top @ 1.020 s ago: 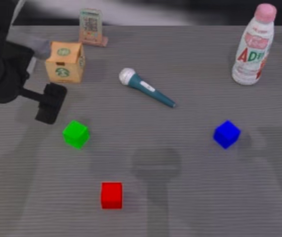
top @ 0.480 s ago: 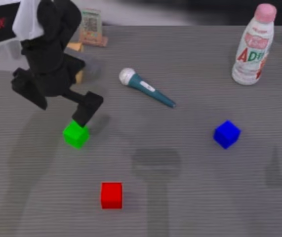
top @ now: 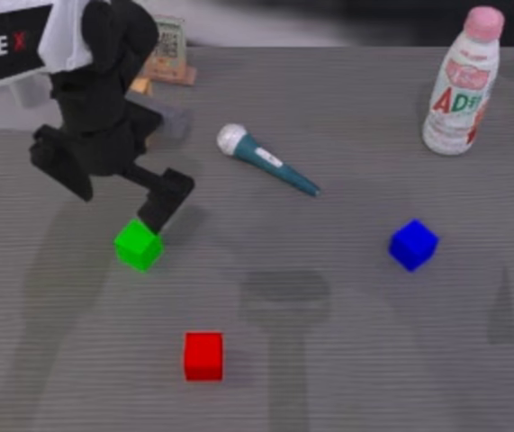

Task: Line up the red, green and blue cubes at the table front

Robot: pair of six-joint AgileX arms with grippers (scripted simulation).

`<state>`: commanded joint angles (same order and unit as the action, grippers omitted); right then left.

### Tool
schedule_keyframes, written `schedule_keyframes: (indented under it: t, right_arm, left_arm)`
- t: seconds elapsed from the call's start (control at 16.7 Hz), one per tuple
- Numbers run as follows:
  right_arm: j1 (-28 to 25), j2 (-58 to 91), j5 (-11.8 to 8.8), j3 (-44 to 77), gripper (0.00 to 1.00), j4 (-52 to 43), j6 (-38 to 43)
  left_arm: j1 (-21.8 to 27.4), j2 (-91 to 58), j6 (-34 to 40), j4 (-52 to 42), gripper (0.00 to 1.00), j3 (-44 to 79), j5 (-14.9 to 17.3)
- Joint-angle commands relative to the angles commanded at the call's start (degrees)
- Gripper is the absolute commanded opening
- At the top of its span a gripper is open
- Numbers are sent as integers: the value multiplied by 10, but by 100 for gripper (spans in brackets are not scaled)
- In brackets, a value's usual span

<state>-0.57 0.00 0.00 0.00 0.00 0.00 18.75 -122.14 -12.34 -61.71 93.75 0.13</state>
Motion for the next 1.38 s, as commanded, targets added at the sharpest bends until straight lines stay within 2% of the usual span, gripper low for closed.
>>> schedule_keyframes:
  t: [0.18, 0.54, 0.78, 1.38]
  right_arm:
    - [0, 0, 0, 0, 100, 0, 0]
    - [0, 0, 0, 0, 100, 0, 0]
    - [0, 0, 0, 0, 100, 0, 0]
    - [0, 0, 0, 0, 100, 0, 0]
  left_arm:
    - [1, -10, -1, 23, 100, -15, 0]
    - [2, -62, -2, 146, 100, -81, 1]
    - [2, -66, -2, 152, 100, -86, 1]
    - [2, -66, -2, 152, 25, -86, 1]
